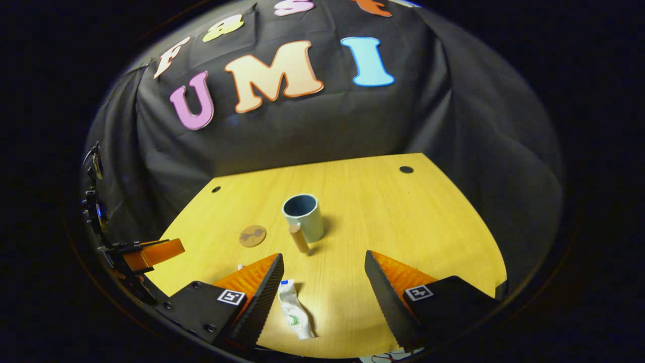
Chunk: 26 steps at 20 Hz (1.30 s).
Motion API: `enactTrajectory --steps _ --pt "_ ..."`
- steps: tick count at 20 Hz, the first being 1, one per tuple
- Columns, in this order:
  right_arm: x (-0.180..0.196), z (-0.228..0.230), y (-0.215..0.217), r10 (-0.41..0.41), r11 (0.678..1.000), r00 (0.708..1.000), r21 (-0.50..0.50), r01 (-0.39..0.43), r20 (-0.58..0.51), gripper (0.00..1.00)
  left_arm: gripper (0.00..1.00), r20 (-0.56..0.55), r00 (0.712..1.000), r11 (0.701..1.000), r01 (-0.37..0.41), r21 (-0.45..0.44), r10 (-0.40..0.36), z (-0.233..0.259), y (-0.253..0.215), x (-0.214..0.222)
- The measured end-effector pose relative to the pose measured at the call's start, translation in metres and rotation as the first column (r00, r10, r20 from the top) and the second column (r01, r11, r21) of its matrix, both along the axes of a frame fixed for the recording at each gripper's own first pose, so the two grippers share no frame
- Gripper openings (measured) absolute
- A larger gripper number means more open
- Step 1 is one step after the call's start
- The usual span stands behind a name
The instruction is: Put the toothbrush and toothpaste on the desktop into the cup, then pick up the cup and place it on the coaster on the desktop.
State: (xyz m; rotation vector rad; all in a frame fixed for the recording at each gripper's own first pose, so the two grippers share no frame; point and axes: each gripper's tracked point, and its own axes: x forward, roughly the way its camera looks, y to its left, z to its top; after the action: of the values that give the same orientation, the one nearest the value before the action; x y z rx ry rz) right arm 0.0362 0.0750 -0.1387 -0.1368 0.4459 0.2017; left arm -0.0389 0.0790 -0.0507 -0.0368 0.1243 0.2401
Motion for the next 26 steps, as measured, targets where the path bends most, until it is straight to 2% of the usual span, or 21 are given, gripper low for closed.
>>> enactTrajectory --steps 4,8,11,12,13,16,17,19,20,22,23,25,26 --pt "0.001 -0.040 0.030 0.074 0.995 0.989 -0.060 -0.082 -0.127 0.95 0.98 -0.017 0.998 0.998 -0.062 -0.023 0.062 -0.010 0.025 -0.015" --pt "-0.001 -0.084 0.051 0.099 0.989 0.963 -0.080 -0.123 -0.252 0.95 0.98 -0.044 0.993 0.992 -0.112 -0.062 0.109 -0.024 0.048 -0.027" --pt "-0.005 -0.112 0.056 0.084 0.985 0.933 -0.114 -0.132 -0.349 0.95 0.98 -0.054 0.990 0.988 -0.136 -0.076 0.132 -0.029 0.061 -0.035" --pt "-0.008 -0.120 0.055 0.078 0.981 0.922 -0.136 -0.139 -0.379 0.99 0.98 -0.059 0.989 0.987 -0.143 -0.074 0.139 -0.032 0.066 -0.037" --pt "-0.009 -0.128 0.054 0.071 0.977 0.911 -0.157 -0.146 -0.407 0.94 0.98 -0.063 0.987 0.986 -0.151 -0.072 0.146 -0.034 0.070 -0.039" --pt "-0.014 -0.145 0.050 0.029 0.966 0.872 -0.210 -0.150 -0.488 0.95 0.97 -0.079 0.984 0.984 -0.164 -0.077 0.157 -0.041 0.081 -0.046" --pt "-0.014 -0.149 0.050 0.019 0.964 0.861 -0.220 -0.152 -0.509 0.99 0.98 -0.085 0.984 0.983 -0.166 -0.080 0.159 -0.044 0.085 -0.048" --pt "-0.014 -0.155 0.049 -0.003 0.960 0.838 -0.236 -0.151 -0.546 0.94 0.98 -0.100 0.982 0.982 -0.170 -0.077 0.162 -0.049 0.091 -0.053" --pt "-0.014 -0.157 0.047 -0.017 0.958 0.828 -0.246 -0.147 -0.561 0.99 0.98 -0.110 0.980 0.982 -0.173 -0.075 0.164 -0.052 0.094 -0.054" --pt "-0.014 -0.162 0.043 -0.045 0.954 0.808 -0.264 -0.139 -0.587 0.94 0.98 -0.122 0.978 0.981 -0.181 -0.074 0.171 -0.055 0.101 -0.056" --pt "-0.013 -0.164 0.042 -0.059 0.952 0.799 -0.275 -0.136 -0.598 0.81 0.98 -0.125 0.976 0.979 -0.187 -0.078 0.176 -0.057 0.104 -0.057" --pt "-0.012 -0.167 0.039 -0.080 0.947 0.789 -0.293 -0.131 -0.609 0.66 0.98 -0.128 0.974 0.976 -0.198 -0.095 0.185 -0.059 0.109 -0.060" --pt "-0.013 -0.168 0.038 -0.088 0.946 0.782 -0.297 -0.128 -0.618 0.66 0.98 -0.133 0.972 0.973 -0.206 -0.101 0.192 -0.062 0.113 -0.060"
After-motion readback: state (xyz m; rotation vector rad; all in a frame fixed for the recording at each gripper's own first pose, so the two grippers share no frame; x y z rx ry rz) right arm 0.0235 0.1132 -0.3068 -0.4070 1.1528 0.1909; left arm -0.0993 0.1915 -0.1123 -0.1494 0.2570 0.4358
